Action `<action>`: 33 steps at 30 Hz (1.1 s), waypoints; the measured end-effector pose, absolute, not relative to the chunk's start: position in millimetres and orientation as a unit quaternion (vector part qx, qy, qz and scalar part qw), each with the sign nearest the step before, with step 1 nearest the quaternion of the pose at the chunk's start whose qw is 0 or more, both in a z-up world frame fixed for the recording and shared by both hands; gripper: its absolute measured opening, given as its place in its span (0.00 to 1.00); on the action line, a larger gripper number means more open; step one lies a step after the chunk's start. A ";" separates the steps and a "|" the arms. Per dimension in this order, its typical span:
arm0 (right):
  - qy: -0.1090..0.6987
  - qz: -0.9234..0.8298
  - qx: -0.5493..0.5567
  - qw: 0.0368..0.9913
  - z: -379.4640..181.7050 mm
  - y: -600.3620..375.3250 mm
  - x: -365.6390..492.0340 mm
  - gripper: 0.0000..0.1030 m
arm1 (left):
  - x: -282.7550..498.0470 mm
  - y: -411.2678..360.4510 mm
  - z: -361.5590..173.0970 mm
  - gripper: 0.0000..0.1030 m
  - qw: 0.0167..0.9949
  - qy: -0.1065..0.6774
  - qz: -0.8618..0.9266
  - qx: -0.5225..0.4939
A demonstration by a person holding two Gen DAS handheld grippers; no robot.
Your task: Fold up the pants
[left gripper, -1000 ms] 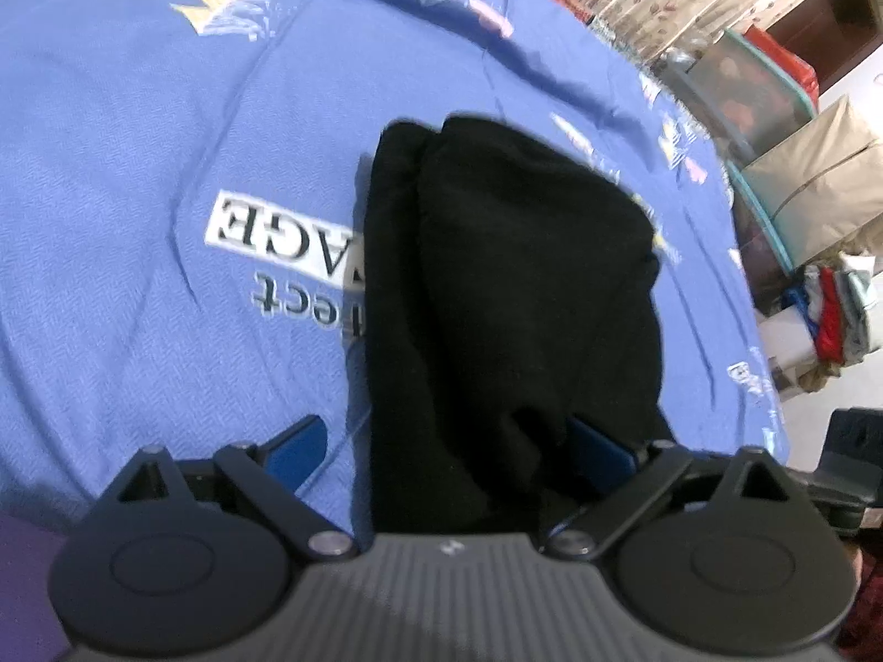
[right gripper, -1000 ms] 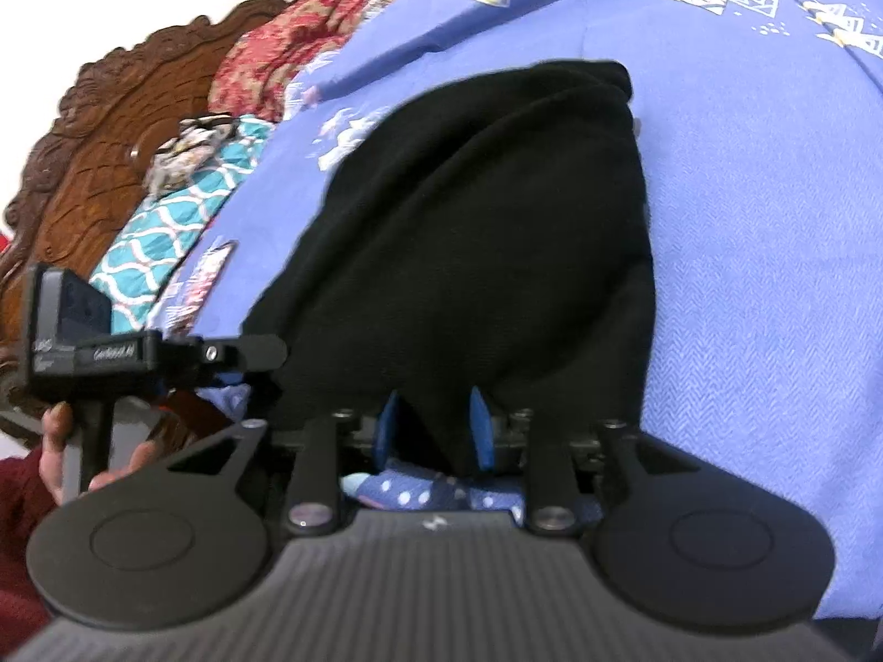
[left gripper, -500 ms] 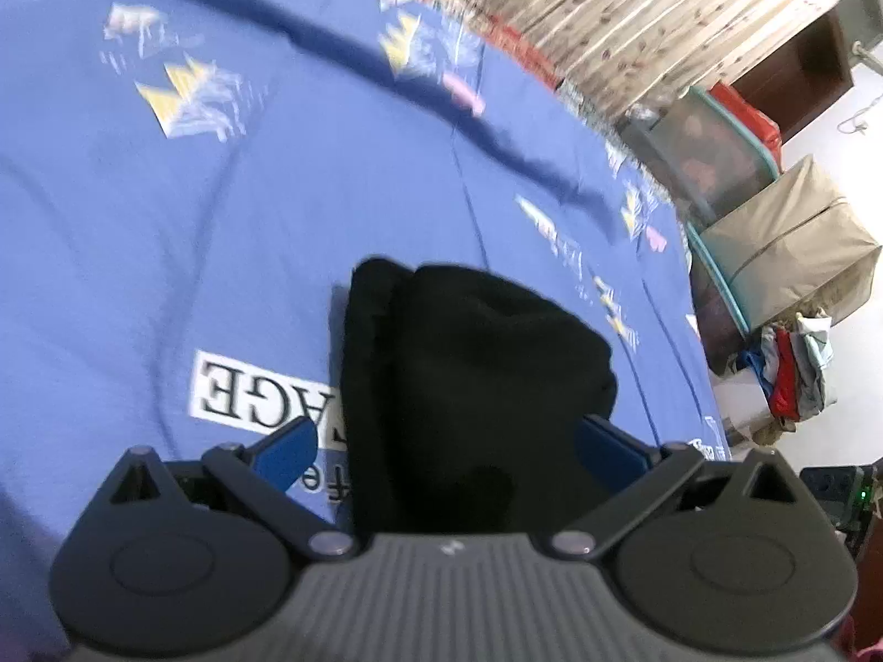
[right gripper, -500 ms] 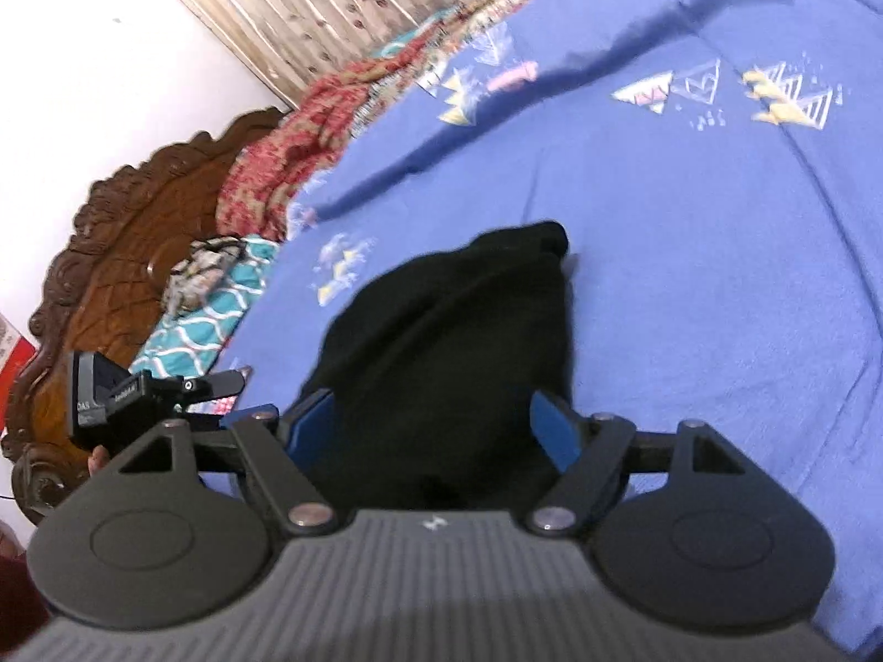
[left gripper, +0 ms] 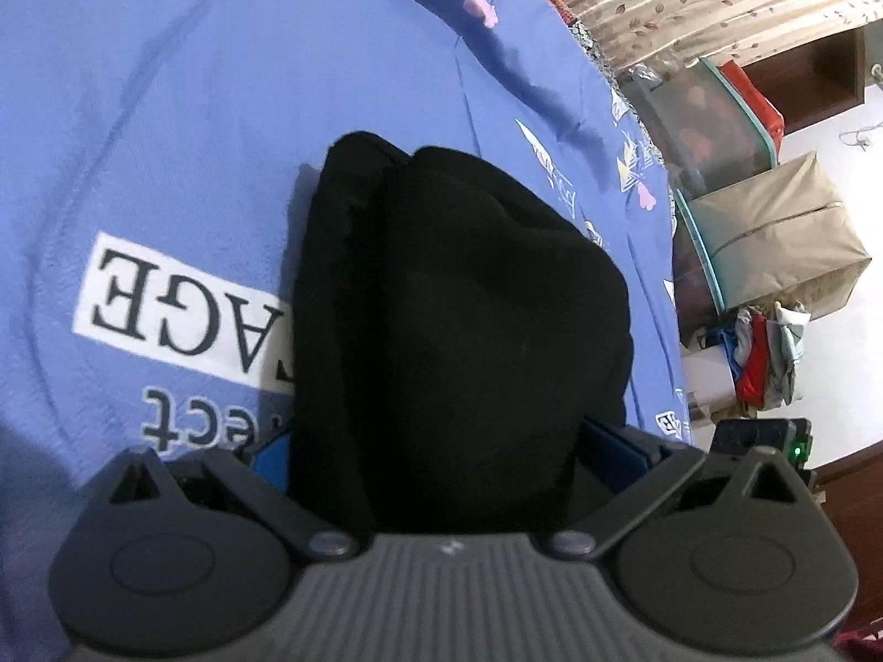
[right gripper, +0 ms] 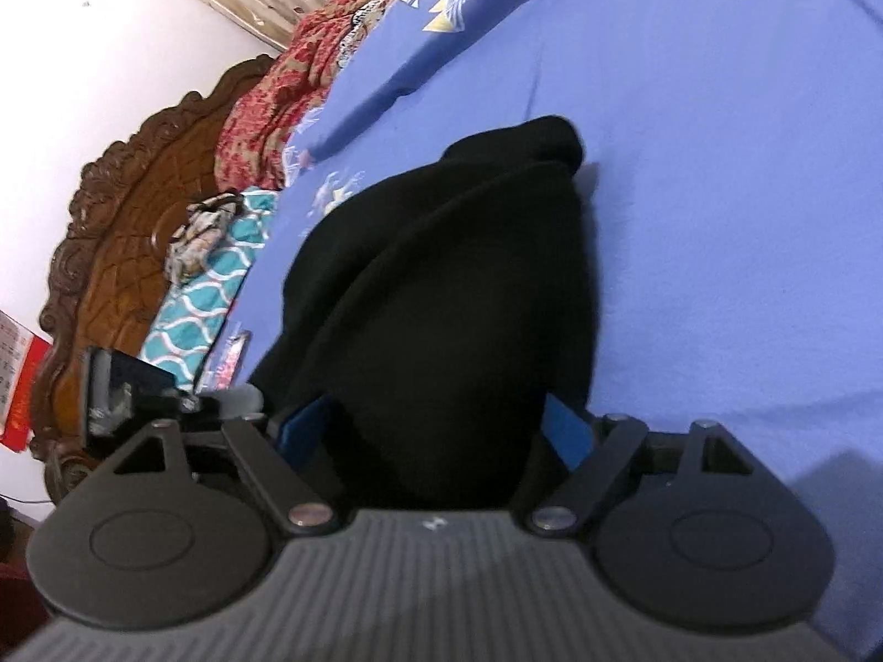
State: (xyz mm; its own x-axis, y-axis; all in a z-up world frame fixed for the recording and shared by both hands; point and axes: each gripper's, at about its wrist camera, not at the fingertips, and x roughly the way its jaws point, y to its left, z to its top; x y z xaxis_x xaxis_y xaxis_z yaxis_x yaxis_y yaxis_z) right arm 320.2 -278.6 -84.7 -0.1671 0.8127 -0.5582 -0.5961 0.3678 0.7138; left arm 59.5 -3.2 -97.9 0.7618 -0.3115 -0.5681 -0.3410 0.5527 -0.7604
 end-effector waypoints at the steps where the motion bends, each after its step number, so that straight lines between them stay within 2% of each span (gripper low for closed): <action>1: 0.526 0.554 0.102 0.637 -84.4 -276.3 318.9 0.84 | 61.6 -4.3 -100.0 1.00 0.813 0.340 0.008 -0.473; 2: 0.525 0.555 0.101 0.637 -83.3 -275.2 317.7 0.84 | 62.4 -5.2 -100.7 0.99 0.814 0.335 0.009 -0.474; 3: 0.525 0.554 0.102 0.639 -82.4 -274.3 316.8 0.79 | 63.2 -6.4 -100.6 0.97 0.816 0.330 0.009 -0.475; 4: 0.524 0.551 0.102 0.642 -81.1 -274.4 315.0 0.72 | 63.6 -8.0 -99.4 0.91 0.819 0.328 0.012 -0.471; 5: 0.520 0.549 0.093 0.648 -79.0 -273.4 311.8 0.58 | 65.6 -10.3 -97.4 0.70 0.821 0.332 0.020 -0.464; 6: 0.514 0.549 0.080 0.654 -75.7 -272.0 307.3 0.54 | 66.0 -11.7 -95.3 0.60 0.823 0.340 0.028 -0.455; 7: 0.508 0.550 0.070 0.659 -71.2 -271.0 302.9 0.52 | 65.1 -12.2 -91.6 0.55 0.823 0.341 0.031 -0.453; 9: 0.483 0.565 0.052 0.667 -55.6 -268.3 290.1 0.48 | 62.1 -12.6 -80.7 0.40 0.825 0.334 0.026 -0.456; 10: 0.465 0.579 0.046 0.668 -45.8 -267.6 284.4 0.48 | 61.8 -12.9 -72.6 0.38 0.828 0.328 0.021 -0.454; 16: 0.345 0.632 0.018 0.693 15.5 -255.9 266.4 0.48 | 86.5 -10.6 -8.0 0.38 0.881 0.279 -0.001 -0.381; 22: 0.280 0.604 0.050 0.745 36.2 -232.9 312.6 0.48 | 143.9 32.5 33.4 0.38 0.914 0.238 -0.001 -0.329; 27: 0.308 0.556 0.076 0.768 4.4 -193.5 367.8 0.48 | 216.4 65.5 13.4 0.38 0.912 0.265 0.035 -0.311; 31: 0.385 0.482 0.043 0.786 -53.7 -154.0 405.8 0.51 | 262.4 83.2 -45.1 0.42 0.879 0.341 0.115 -0.312; 32: 0.412 0.443 0.008 0.797 -68.7 -146.7 412.6 0.60 | 266.9 84.2 -57.9 0.57 0.872 0.355 0.134 -0.308; 33: 0.422 0.421 -0.004 0.803 -77.8 -144.8 415.5 0.65 | 266.0 83.6 -65.1 0.63 0.871 0.354 0.141 -0.311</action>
State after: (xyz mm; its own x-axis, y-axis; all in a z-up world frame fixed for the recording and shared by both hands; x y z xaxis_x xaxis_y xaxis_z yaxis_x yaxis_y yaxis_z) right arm 415.5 -144.8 -77.8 0.2902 0.6730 -0.6803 -0.6794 0.6455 0.3488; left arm 266.0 83.6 -65.1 0.7098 0.0265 -0.7039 -0.4663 0.7667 -0.4413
